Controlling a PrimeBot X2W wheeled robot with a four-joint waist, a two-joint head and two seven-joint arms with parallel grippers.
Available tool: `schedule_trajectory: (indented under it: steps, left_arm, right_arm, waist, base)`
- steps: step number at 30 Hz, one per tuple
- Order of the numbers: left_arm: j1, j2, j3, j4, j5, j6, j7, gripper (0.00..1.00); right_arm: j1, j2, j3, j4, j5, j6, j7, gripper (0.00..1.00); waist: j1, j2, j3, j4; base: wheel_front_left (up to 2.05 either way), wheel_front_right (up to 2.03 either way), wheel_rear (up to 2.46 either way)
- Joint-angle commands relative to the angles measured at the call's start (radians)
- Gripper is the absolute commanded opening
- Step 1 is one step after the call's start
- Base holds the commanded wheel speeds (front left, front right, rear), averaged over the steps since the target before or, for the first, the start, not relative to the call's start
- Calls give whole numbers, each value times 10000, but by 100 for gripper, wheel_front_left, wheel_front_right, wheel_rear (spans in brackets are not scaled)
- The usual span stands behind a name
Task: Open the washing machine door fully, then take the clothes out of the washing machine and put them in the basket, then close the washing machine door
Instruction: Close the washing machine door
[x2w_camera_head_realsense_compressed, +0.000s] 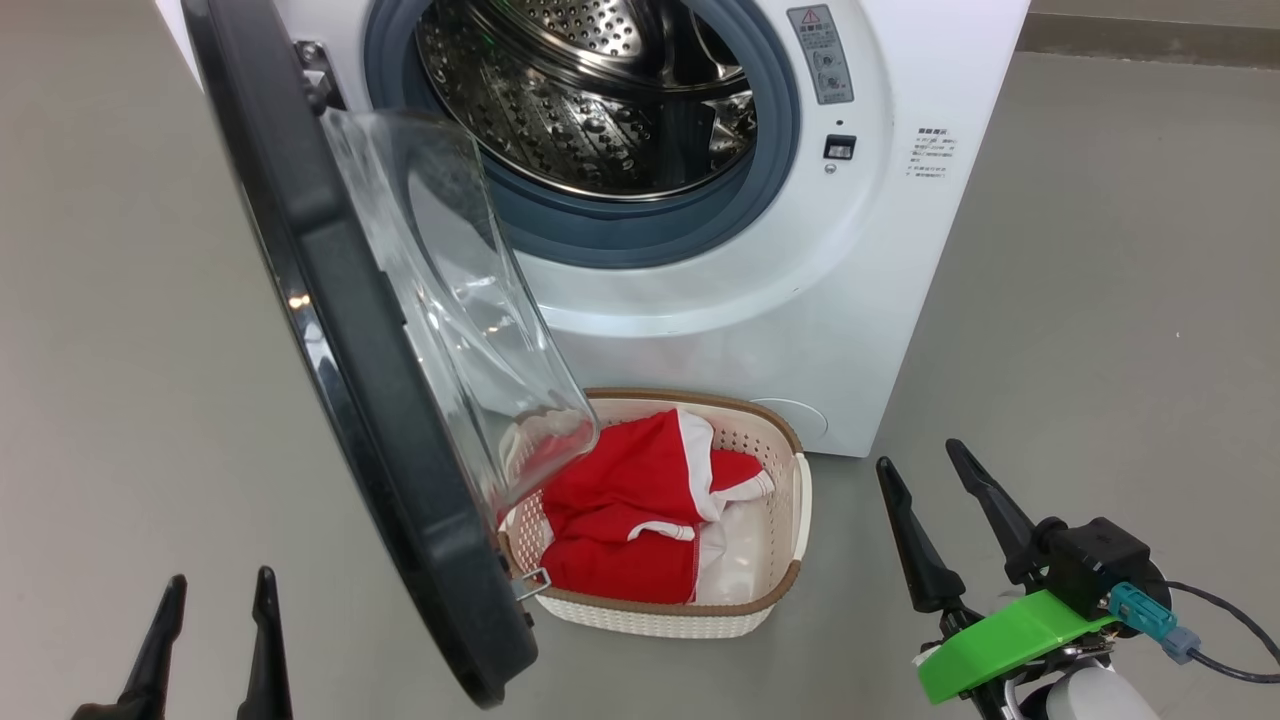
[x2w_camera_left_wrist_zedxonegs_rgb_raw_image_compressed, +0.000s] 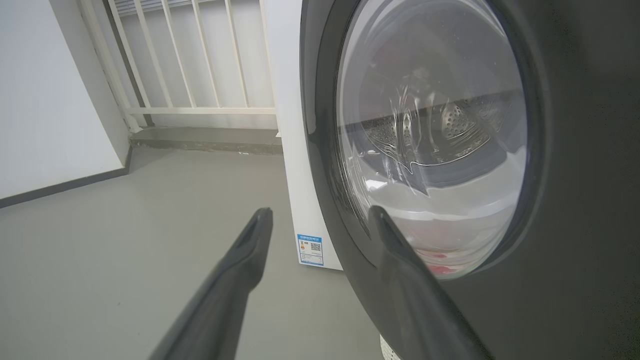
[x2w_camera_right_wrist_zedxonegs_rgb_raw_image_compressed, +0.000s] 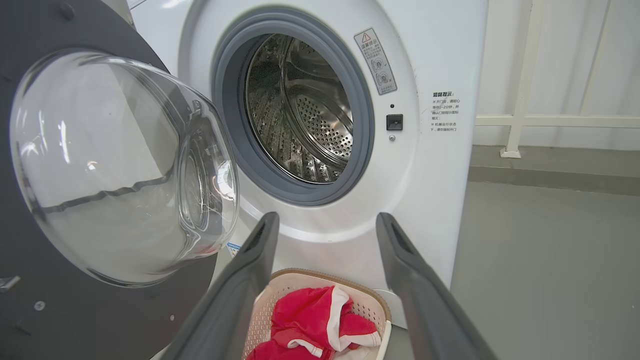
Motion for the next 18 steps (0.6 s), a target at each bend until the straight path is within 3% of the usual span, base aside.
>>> schedule_trajectory:
  steps: [1,18]
  left_arm:
    - [-91,76,344,-250,158,42,-122,100]
    - [-128,68,264,-44,326,264,-122,100]
  right_arm:
    - [-267,25,205,-213,-13,75,-63,100]
    - [-312,31,197,-185,69,75,-63,100]
  waist:
    - [0,0,2,5]
    - [0,0,33,5]
  base:
    - [0,0,0]
    - [0,0,0]
